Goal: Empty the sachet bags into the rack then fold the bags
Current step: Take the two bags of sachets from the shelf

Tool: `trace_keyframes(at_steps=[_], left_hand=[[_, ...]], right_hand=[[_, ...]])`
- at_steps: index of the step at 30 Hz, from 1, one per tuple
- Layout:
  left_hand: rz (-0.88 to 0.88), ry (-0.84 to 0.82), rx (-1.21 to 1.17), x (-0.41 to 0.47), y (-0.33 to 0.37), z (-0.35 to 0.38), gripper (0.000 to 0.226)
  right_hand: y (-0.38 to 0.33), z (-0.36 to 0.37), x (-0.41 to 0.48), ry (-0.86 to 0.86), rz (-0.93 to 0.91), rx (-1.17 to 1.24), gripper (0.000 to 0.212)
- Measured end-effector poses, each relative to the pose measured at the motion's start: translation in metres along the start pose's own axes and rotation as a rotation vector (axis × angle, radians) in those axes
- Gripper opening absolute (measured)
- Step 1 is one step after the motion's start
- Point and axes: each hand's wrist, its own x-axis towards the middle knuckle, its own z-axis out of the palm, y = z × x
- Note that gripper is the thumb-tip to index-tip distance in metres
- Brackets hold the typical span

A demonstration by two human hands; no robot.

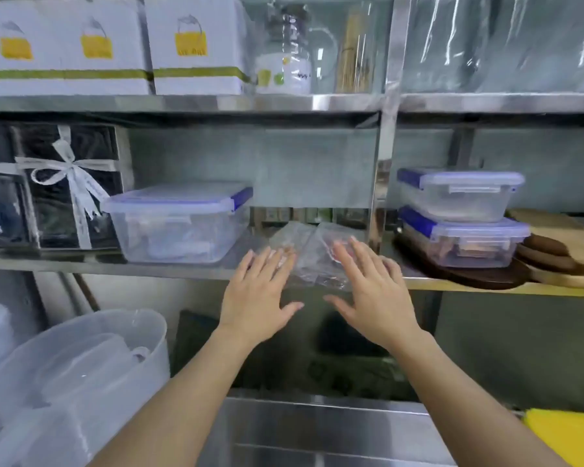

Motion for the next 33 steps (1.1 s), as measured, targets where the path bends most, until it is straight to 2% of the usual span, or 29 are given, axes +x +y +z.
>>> trace_keyframes(at_steps=[1, 3, 5, 7, 9, 13, 17, 24, 27, 30, 33], left_hand=[[-0.005, -0.059, 0.008, 0.0, 0.002, 0.005, 0.079], [-0.015, -0.03, -0.003, 0.002, 0.005, 0.015, 0.077], [-0.022, -0.004, 0.002, 0.006, 0.007, 0.023, 0.068], [-0.012, 0.089, -0.013, 0.012, 0.005, 0.025, 0.053], [-0.004, 0.18, -0.016, 0.019, -0.002, 0.027, 0.035], [-0.008, 0.22, -0.101, 0.019, -0.013, 0.021, 0.018], [-0.013, 0.232, -0.206, 0.004, -0.02, -0.014, 0.019], [-0.048, 0.129, -0.207, -0.019, -0.027, -0.119, 0.028], [-0.159, 0.022, -0.23, -0.028, -0.027, -0.18, 0.016], [-0.181, -0.129, -0.232, -0.039, -0.028, -0.226, 0.025], [-0.16, -0.208, -0.196, -0.06, -0.023, -0.26, 0.026]], right_hand=[[0.001, 0.007, 0.002, -0.031, -0.005, -0.027, 0.079], [0.002, 0.019, 0.007, 0.005, -0.034, -0.098, 0.074], [0.005, 0.03, 0.012, 0.047, -0.056, -0.196, 0.048], [0.007, 0.033, 0.018, 0.106, -0.105, -0.264, 0.019], [0.01, 0.032, 0.024, 0.139, -0.125, -0.297, 0.004], [0.009, 0.014, 0.021, 0.212, -0.16, -0.218, 0.011], [0.002, -0.016, 0.009, 0.243, -0.155, -0.19, 0.014], [-0.027, -0.101, -0.01, 0.235, -0.095, -0.111, 0.016], [-0.04, -0.149, -0.022, 0.211, -0.092, -0.041, 0.006], [-0.056, -0.199, -0.038, 0.135, -0.063, 0.019, 0.003], [-0.066, -0.221, -0.062, -0.124, 0.026, 0.004, 0.012]])
